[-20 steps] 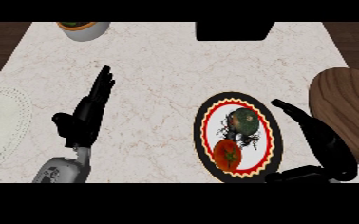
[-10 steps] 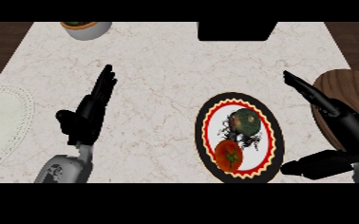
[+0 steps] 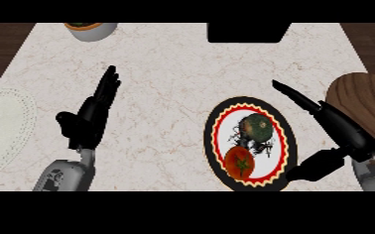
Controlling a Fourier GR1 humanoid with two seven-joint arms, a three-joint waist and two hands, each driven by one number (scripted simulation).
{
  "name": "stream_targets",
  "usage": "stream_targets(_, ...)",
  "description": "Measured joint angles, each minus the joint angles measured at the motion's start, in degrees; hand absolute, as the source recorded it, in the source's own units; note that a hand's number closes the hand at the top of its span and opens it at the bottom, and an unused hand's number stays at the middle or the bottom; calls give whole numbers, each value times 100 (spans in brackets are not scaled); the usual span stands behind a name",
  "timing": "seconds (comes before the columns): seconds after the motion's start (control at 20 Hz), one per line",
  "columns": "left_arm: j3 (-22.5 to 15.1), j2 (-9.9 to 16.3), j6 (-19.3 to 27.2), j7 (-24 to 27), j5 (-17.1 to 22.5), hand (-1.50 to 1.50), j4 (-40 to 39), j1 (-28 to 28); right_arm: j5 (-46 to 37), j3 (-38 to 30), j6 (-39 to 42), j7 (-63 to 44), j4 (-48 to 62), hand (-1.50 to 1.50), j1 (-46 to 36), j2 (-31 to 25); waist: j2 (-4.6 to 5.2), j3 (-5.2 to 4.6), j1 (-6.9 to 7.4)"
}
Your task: Pick the squash from the plate and place it in the bowl
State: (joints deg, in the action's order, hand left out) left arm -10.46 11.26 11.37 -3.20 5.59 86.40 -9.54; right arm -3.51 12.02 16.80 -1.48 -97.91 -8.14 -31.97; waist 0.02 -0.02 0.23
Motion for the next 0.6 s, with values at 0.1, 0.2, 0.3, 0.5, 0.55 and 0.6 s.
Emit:
stream_targets(0.1,-30,-59,31,-49,-99,0,114,63,-147,37,129,-55,110,-150,-37,82,-1,1,-2)
stream_targets(0.2,39,-106,-13,-67,-118,0,69,1,-249,-39,296,159,472,-150,-152,166,1,2,-3)
stream_targets(0.3,103,-123,-66,-168,-156,0,183,22,-393,-116,434,338,621,-150,-108,255,-1,2,-8)
stream_targets(0.5,164,-186,-145,-218,-260,0,327,162,-443,-419,761,753,898,-150,-56,333,-3,3,-14)
stream_targets(0.55,197,-192,-184,-117,-260,0,302,226,-475,-423,765,829,931,-150,10,406,-4,2,-16)
stream_targets(0.6,186,-231,-191,-94,-285,0,330,280,-423,-482,856,845,851,-150,90,416,-3,3,-19)
